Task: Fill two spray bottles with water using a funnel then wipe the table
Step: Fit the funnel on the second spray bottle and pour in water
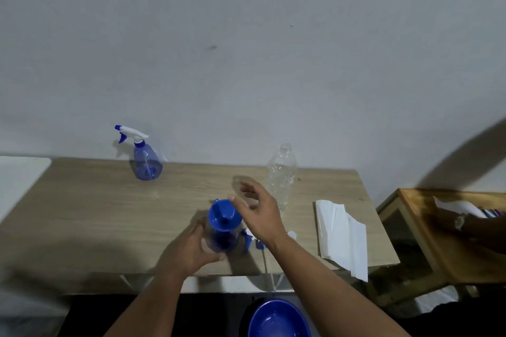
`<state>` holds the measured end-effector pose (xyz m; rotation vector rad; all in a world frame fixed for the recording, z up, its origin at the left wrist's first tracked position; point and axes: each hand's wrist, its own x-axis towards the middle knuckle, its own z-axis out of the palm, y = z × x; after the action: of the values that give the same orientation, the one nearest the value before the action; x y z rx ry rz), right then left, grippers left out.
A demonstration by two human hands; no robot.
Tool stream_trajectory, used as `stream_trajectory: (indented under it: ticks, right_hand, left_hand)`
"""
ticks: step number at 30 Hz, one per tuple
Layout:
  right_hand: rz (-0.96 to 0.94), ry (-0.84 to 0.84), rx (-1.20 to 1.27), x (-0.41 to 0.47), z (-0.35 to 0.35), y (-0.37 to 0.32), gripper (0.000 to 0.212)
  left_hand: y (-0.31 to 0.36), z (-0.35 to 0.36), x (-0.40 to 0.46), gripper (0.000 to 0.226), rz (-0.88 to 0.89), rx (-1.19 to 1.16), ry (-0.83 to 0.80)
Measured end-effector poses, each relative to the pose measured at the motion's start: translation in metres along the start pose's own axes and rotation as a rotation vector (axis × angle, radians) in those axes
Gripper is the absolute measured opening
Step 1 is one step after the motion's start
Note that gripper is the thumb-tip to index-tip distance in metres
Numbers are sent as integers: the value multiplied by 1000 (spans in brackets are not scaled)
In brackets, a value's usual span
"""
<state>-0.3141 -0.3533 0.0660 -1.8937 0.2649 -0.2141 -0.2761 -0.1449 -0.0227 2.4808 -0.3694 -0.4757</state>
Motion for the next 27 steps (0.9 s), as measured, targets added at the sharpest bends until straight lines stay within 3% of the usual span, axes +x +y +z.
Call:
stream_trajectory:
  ticks: [3, 5, 8, 10, 13, 17, 21, 27]
  right_hand:
    - [-211, 168, -31, 9, -16, -20, 27]
    - [-329, 339, -73, 17, -26, -26, 19]
    - [-338, 574, -56, 27, -41, -31, 31]
    - [-271, 645, -59, 34, -50, -33, 48]
    - [-102, 600, -112, 45, -61, -30, 85]
    - [81, 389, -104, 61, -70, -17, 120]
    - [154, 266, -78, 73, -69, 4, 114]
    - [160, 271, -54, 77, -66, 26, 104]
  left_hand:
    - [-13, -6, 6, 118, 21, -9, 20]
    - [-11, -7, 8, 109, -2, 5, -2]
    - [4, -5, 4, 90, -30, 16, -28]
    - [11, -3, 1, 75, -31, 1, -53]
    - [13, 6, 4, 57, -45, -31, -74]
    - [14, 16, 13, 51, -96, -65, -62]
    - [27, 16, 15, 41, -129, -66, -54]
    - [35, 16, 20, 36, -153, -149, -51]
